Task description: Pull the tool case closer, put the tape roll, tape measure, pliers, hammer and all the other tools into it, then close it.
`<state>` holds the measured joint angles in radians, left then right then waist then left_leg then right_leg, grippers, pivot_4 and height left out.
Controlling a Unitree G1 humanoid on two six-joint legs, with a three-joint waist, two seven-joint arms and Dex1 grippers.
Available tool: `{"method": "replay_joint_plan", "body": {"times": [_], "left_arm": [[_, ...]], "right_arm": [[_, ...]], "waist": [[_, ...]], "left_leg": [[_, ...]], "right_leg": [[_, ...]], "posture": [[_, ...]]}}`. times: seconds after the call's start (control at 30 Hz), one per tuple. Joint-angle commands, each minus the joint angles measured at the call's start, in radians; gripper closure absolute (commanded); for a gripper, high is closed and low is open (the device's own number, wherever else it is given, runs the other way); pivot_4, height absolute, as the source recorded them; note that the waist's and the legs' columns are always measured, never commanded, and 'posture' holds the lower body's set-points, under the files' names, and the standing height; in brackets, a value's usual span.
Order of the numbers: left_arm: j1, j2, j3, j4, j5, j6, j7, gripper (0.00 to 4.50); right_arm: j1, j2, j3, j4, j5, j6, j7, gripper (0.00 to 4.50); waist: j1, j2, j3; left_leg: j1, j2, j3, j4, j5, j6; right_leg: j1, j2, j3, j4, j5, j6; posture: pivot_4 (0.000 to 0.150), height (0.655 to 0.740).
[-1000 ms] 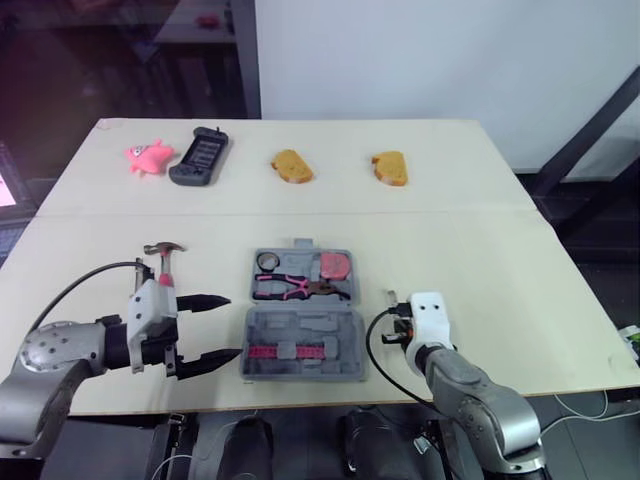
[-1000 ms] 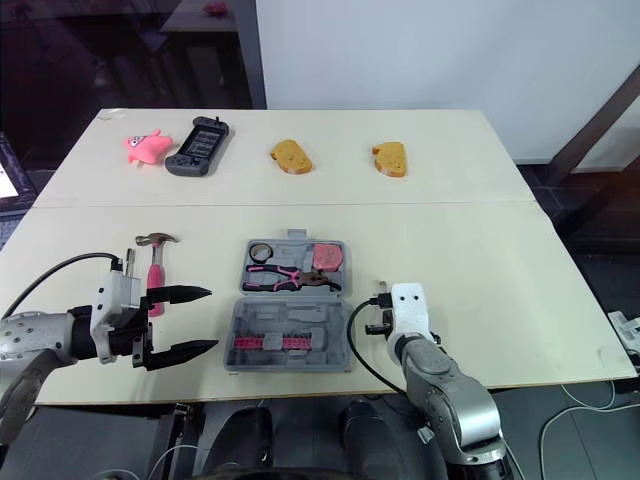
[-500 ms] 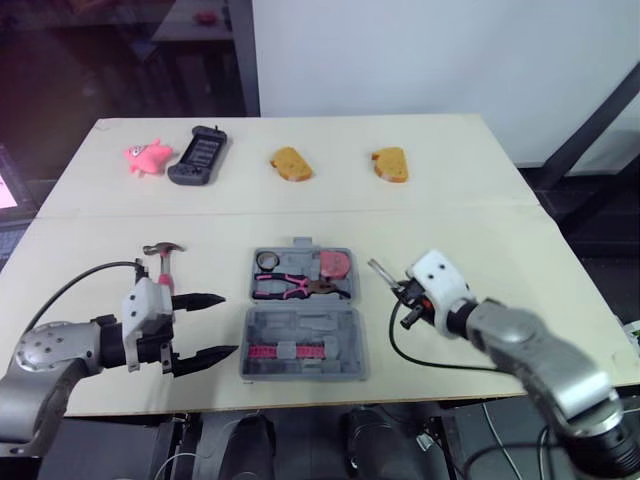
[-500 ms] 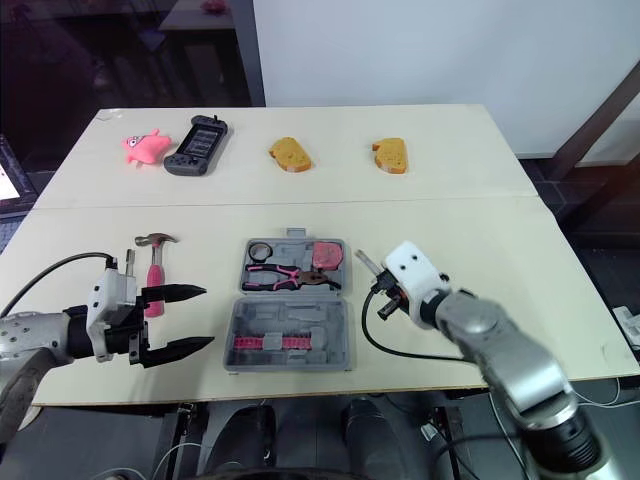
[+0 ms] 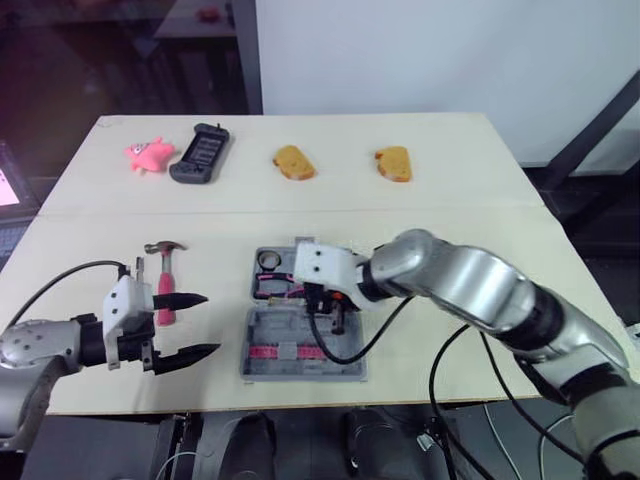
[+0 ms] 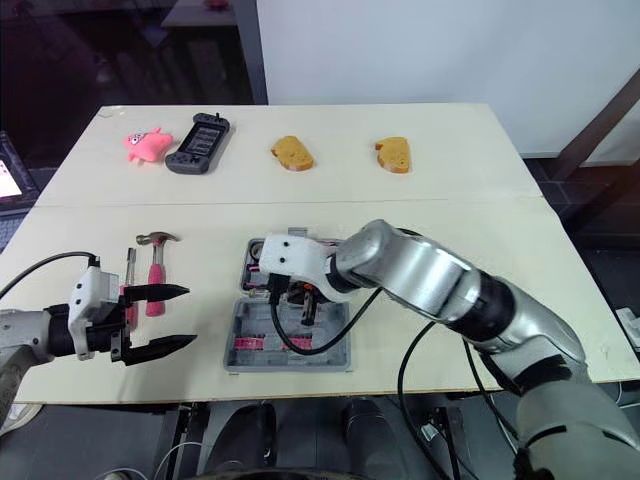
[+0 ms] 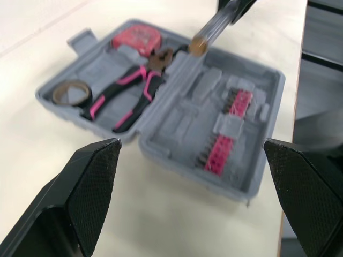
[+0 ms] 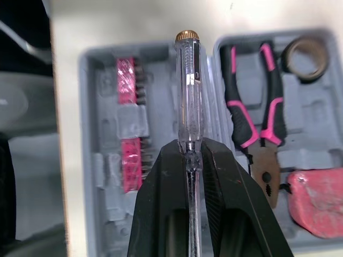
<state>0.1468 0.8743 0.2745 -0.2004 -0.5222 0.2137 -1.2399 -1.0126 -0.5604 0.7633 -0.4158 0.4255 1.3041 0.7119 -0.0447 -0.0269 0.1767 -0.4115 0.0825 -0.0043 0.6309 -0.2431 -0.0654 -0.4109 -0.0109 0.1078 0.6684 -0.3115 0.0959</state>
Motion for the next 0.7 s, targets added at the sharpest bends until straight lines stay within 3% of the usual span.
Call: {"method": "replay_joint_plan", "body": {"times": [0.03,0.7], "left_arm": [[0.007,0.016,0.032,-0.019,-0.002,-0.016,-0.012,0.0],[0.059,0.002,0.035,-0.062,-0.011,-0.038,-0.035,0.0]], "right_arm": [[-0.033,0.024,0.035,0.02,-0.028,0.004,0.005,4.46],[-0.089,0.189,0.169,0.266,-0.189,-0.148,0.078,4.46]], "waist": [[0.0,0.0,0.0],[-0.025,0.0,0.0]], "left_leg": [[0.0,0.0,0.0,0.0,0.0,0.0],[0.0,0.0,0.0,0.0,0.0,0.0]], "right_leg": [[0.0,0.0,0.0,0.0,0.0,0.0],[-0.002,0.0,0.0,0.003,0.001,0.002]], "posture": [[0.15,0.74],[0.15,0.74]]}}
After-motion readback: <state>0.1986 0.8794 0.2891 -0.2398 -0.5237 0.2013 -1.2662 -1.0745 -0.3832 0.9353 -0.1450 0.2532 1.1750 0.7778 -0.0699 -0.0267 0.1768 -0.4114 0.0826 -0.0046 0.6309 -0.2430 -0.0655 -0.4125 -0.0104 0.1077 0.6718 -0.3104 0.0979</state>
